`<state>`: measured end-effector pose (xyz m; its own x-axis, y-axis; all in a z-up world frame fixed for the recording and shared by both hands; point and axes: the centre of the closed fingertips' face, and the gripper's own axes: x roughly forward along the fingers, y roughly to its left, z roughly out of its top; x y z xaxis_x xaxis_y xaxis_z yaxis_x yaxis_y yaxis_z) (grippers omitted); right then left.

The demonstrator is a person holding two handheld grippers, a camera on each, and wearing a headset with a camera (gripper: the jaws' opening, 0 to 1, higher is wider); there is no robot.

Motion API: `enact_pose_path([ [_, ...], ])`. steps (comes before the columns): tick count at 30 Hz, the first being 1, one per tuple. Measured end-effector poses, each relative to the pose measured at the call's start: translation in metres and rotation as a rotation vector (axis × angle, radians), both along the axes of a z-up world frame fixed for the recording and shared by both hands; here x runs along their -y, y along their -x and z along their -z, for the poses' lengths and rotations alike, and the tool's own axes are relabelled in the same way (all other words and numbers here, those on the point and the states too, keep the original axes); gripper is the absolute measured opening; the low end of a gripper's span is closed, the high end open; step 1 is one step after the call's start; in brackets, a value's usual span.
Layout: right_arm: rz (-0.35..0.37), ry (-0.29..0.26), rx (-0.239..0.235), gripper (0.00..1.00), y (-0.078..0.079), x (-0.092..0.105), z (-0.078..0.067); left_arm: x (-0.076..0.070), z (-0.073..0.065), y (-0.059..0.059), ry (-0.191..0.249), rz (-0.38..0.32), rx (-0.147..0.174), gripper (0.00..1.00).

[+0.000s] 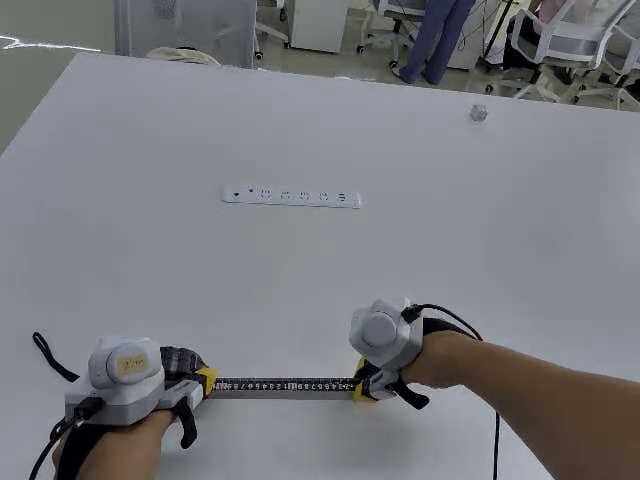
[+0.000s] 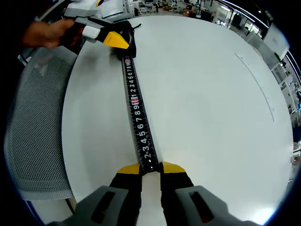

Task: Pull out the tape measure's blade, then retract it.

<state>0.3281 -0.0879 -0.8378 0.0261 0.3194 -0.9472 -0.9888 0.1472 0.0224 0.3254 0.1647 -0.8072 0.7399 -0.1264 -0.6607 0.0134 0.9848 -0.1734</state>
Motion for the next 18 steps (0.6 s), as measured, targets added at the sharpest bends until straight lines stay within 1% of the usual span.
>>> enact_pose_path([
  [6,0.005,-0.001,-0.001,0.14,0.0004,-0.0008,0.0001,-0.0003,0.0004,0.0,0.01,0.002,-0.006,0.61],
  [10,0.006,0.008,0.004,0.14,0.0008,-0.0022,0.0001,0.0002,0.0002,0.0007,0.011,0.003,-0.005,0.61],
  [18,0.009,0.007,0.004,0.14,0.0009,-0.004,-0.0007,0.0007,-0.0002,0.0009,0.013,0.008,-0.009,0.61],
])
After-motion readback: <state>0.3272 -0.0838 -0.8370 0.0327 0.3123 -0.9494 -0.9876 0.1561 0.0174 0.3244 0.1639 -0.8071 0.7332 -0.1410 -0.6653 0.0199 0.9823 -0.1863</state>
